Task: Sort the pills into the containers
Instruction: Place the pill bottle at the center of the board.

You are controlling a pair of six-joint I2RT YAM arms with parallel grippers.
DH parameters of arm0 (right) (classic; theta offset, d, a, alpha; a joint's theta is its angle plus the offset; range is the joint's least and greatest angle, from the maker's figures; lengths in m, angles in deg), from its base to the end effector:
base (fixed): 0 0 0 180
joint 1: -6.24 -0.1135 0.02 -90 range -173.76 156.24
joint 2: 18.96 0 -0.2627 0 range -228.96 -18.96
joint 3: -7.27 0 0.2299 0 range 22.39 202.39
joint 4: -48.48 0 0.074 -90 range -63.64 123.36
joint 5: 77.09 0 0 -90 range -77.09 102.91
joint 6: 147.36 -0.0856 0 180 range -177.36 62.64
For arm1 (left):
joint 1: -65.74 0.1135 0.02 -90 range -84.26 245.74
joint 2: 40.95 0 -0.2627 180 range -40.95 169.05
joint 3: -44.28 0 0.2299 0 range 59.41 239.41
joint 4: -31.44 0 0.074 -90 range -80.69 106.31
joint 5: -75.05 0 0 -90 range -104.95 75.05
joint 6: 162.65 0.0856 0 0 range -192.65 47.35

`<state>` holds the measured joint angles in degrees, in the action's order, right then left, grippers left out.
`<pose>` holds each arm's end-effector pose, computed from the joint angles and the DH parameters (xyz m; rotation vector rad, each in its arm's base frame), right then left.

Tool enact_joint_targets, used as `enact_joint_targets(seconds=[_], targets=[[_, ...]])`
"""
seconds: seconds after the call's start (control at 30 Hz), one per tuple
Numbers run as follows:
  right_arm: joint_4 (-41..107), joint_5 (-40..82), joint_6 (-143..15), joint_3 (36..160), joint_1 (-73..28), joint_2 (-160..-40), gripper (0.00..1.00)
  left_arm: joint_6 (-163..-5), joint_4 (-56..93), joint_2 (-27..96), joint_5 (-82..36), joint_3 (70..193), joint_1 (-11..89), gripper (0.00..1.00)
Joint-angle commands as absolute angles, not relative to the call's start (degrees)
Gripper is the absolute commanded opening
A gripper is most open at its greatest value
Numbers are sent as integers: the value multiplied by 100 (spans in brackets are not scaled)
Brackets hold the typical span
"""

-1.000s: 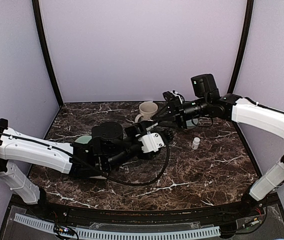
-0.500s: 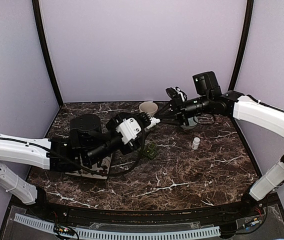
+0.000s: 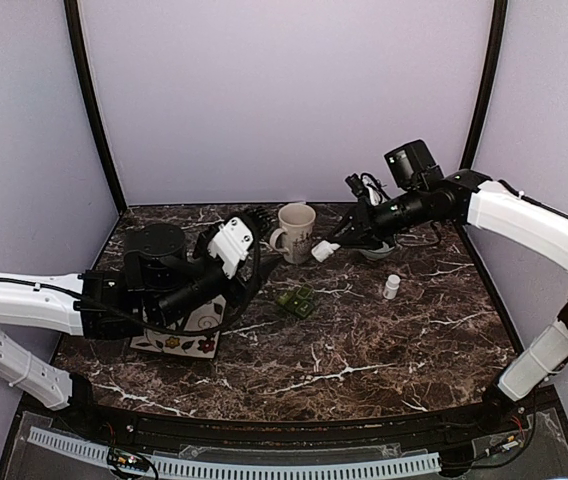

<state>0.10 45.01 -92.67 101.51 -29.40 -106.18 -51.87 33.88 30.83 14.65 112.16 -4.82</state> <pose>0.2542 0.2382 0.3072 -0.3296 2.4790 1.2314 0.1449 -0.2835 0.3436 0.8291 1.3675 -0.2642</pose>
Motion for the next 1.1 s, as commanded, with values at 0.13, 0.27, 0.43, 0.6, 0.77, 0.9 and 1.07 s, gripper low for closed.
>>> enact_joint_targets(seconds=[0.13,0.27,0.43,0.6,0.77,0.9,1.07], targets=[[-911,2082,-8044,10400,-2726,-10552,0,-6267,2892,2835,1276,11210,-209,63],[-952,1338,-7853,10064,-2402,-10434,0,-6684,2737,2800,1053,11222,-50,63],[-784,684,-7846,9729,-2018,-10256,0,-7124,2603,2728,842,11200,151,63],[-769,257,-7837,9448,-1765,-10285,0,-7369,2338,2703,671,11272,324,64],[-721,-40,-7775,9193,-1595,-10460,0,-7497,2260,2690,614,11278,428,64],[-585,-136,-7764,9027,-1518,-10606,0,-7554,2247,2707,613,11271,453,64],[-311,-197,-7818,8885,-1491,-10811,0,-7581,2223,2691,647,11234,470,64]])
